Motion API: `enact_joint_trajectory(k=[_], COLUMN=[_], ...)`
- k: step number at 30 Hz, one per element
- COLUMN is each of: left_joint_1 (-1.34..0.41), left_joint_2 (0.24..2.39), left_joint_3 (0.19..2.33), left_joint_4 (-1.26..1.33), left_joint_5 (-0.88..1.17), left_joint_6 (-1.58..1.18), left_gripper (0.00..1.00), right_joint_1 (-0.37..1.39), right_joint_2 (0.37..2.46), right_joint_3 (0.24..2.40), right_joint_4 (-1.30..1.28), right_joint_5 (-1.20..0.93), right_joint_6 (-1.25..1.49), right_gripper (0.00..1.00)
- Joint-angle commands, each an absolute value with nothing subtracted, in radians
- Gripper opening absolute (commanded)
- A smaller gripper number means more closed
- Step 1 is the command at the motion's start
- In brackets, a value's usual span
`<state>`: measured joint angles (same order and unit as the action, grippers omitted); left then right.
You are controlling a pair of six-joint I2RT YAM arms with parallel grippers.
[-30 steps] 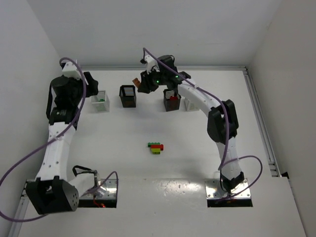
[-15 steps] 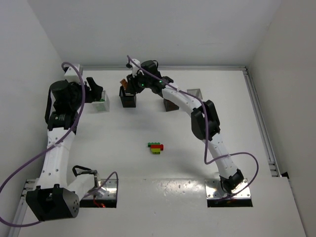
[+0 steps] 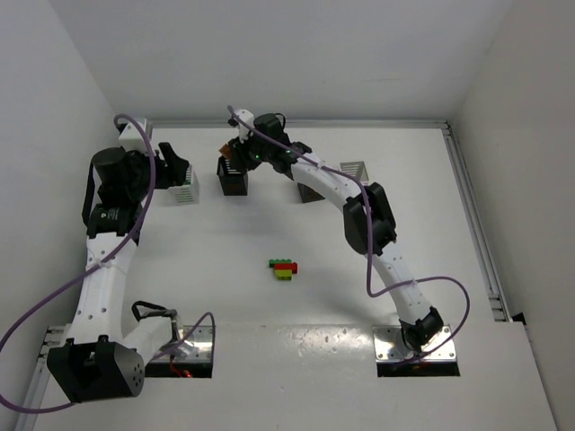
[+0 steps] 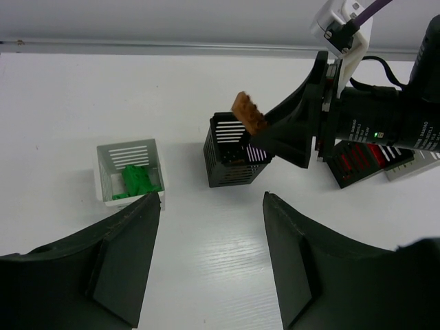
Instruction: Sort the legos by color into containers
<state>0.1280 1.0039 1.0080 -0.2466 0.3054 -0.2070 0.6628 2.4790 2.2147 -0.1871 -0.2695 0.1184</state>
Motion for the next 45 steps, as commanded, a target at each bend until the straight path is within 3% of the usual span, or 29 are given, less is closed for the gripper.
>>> enact_joint_trajectory(k=[1,5,9,11,12,16,19,24,33,45], left_joint_1=[0.135,0.135,0.135,0.135,0.135,0.135,0.135,0.135,0.135,0.135], left_joint_2=[0.989,1.011,1.011,1.011,1.011,0.999,0.974,0.965,0.904,0.904], left_joint_3=[1.009,1.022,1.043,1.052,1.063,1.072,1.042,1.032,1.031,1.022], left_joint_4=[-0.230,-0.230,-0.251,-0.265,-0.281,-0.310,-0.310,-0.310,-0.310,-0.310], left_joint_5=[0.314,0.305,0.311,0.340,0.379,0.445,0.420,0.410,0.410,0.400], left_joint_6=[-0.204,-0.204,-0.204,-0.164,-0.150,-0.087,-0.068,-0.090,-0.101,-0.101], left_gripper=[0.67,0.69,0.72,0.73,0.73,0.73,0.73,0.73,0.73,0.73], right_joint_1=[0.670,0.680,0.680,0.667,0.667,0.646,0.646,0.676,0.676,0.695], right_joint_2=[2.465,2.435,2.351,2.275,2.176,1.938,1.821,1.638,1.574,1.703], right_joint_3=[2.263,2.252,2.232,2.189,2.112,1.873,1.637,1.267,0.991,0.994], right_joint_4=[-0.138,-0.147,-0.176,-0.242,-0.270,-0.596,-0.781,-0.736,-0.686,-0.509], right_joint_5=[-0.275,-0.275,-0.296,-0.372,-0.406,-0.613,-0.634,-0.635,-0.542,-0.463], right_joint_6=[0.103,0.094,0.063,0.014,-0.007,-0.304,-0.468,-0.512,-0.701,-0.683], right_gripper=[0.51,0.69,0.71,0.64,0.54,0.45,0.40,0.40,0.41,0.49])
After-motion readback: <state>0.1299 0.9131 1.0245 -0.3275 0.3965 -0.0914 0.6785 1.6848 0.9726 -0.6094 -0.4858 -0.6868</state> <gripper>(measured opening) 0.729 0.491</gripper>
